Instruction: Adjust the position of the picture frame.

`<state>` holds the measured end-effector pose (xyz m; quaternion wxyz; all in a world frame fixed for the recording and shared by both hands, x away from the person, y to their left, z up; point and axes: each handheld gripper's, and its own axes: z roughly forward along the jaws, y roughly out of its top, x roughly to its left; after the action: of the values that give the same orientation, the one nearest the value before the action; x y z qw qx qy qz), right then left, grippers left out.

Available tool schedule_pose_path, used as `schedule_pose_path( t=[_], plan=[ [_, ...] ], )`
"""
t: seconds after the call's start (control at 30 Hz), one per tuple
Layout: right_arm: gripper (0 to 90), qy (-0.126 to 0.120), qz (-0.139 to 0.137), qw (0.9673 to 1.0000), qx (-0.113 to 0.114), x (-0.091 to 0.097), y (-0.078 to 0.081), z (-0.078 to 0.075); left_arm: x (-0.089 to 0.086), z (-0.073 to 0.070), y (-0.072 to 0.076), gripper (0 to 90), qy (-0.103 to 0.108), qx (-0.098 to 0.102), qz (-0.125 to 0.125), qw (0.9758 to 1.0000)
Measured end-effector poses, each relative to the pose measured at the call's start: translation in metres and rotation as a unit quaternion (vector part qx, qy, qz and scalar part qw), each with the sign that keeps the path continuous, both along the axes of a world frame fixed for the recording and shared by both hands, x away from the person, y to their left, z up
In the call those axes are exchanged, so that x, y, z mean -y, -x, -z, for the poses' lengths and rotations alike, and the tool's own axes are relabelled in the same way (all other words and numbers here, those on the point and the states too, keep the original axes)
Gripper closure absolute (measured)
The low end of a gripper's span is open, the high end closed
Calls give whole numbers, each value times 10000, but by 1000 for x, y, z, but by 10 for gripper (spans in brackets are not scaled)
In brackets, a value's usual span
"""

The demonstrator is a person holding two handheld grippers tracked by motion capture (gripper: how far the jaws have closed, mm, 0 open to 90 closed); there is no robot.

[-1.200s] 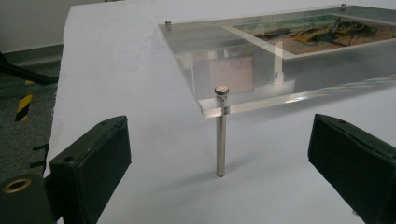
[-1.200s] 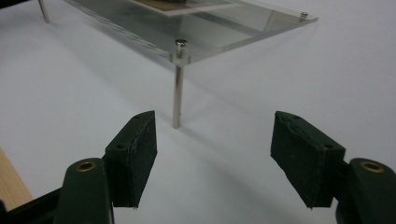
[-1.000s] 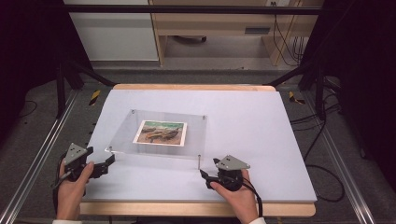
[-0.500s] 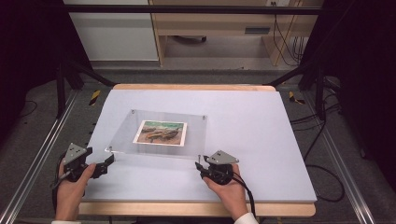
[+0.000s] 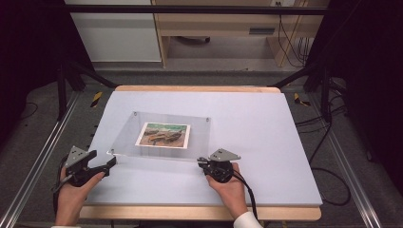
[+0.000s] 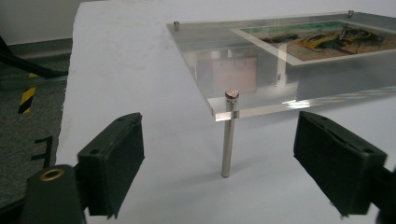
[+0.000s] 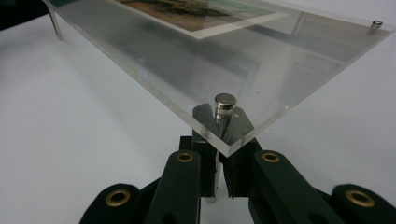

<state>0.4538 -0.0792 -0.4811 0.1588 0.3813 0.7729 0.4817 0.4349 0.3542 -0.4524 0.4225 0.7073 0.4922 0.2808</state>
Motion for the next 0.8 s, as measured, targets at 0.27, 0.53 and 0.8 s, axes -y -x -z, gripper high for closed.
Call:
schedule_pose_path(
  t=[0.27, 0.53, 0.8],
  plan=[
    [849, -398, 25, 9991, -173, 4, -3, -3, 2, 3, -3, 346, 67, -89, 196, 9997],
    [847, -757, -7, 9966, -314, 7, -6, -10, 7, 5, -8, 532, 48, -92, 262, 9996],
    [847, -844, -25, 9957, -377, 8, -8, -13, 6, 12, -25, 694, 489, 102, 168, 9986]
  ],
)
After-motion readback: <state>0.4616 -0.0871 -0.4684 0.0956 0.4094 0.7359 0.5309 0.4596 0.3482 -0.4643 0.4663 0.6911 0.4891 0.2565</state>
